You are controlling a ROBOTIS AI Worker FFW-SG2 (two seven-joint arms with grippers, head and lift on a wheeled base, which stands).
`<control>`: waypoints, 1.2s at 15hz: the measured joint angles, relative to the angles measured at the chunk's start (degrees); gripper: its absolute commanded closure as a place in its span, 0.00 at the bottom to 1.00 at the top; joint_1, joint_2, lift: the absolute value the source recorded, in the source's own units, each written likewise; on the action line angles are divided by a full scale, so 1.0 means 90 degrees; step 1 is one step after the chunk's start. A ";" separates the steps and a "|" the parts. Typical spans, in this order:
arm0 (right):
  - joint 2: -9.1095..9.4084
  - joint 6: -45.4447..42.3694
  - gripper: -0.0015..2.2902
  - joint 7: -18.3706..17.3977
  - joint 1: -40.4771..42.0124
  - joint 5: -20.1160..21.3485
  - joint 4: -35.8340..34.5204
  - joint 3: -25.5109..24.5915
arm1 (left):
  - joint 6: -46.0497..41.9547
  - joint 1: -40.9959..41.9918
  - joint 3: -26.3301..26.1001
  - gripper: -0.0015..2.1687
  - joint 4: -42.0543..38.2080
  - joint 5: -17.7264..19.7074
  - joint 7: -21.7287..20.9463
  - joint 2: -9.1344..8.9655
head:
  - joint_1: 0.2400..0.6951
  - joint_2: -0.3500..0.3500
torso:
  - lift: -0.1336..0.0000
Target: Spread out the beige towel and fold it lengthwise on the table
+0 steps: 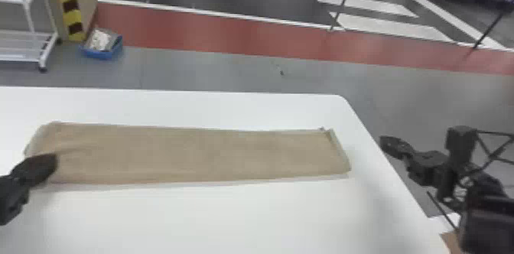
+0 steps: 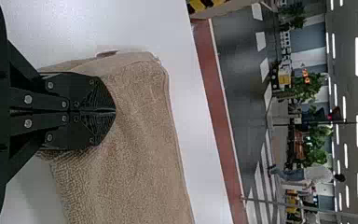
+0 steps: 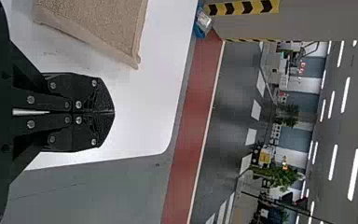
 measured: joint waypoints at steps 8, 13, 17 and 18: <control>0.0062 -0.0041 0.90 -0.0150 -0.0514 0.0103 0.0402 0.0448 | 0.0645 0.0918 0.0404 0.60 -0.1436 0.0071 -0.0058 0.0112 | 1.00 0.09 | 0.07; 0.0137 0.0001 0.49 -0.0102 -0.0570 0.0102 0.0429 0.0606 | 0.0604 0.0794 0.0584 0.01 -0.1678 0.0375 0.0197 0.0081 | 1.00 0.15 | 0.07; 0.0049 0.0088 0.05 0.0327 -0.0714 0.0048 0.0507 0.0549 | 0.0508 0.0483 0.0574 0.01 -0.1577 0.0686 0.0257 -0.0010 | 1.00 0.15 | 0.07; 0.0011 0.0091 0.05 0.0376 -0.0823 0.0034 0.0621 0.0546 | 0.0510 0.0348 0.0561 0.01 -0.1496 0.0704 0.0258 -0.0071 | 1.00 0.15 | 0.07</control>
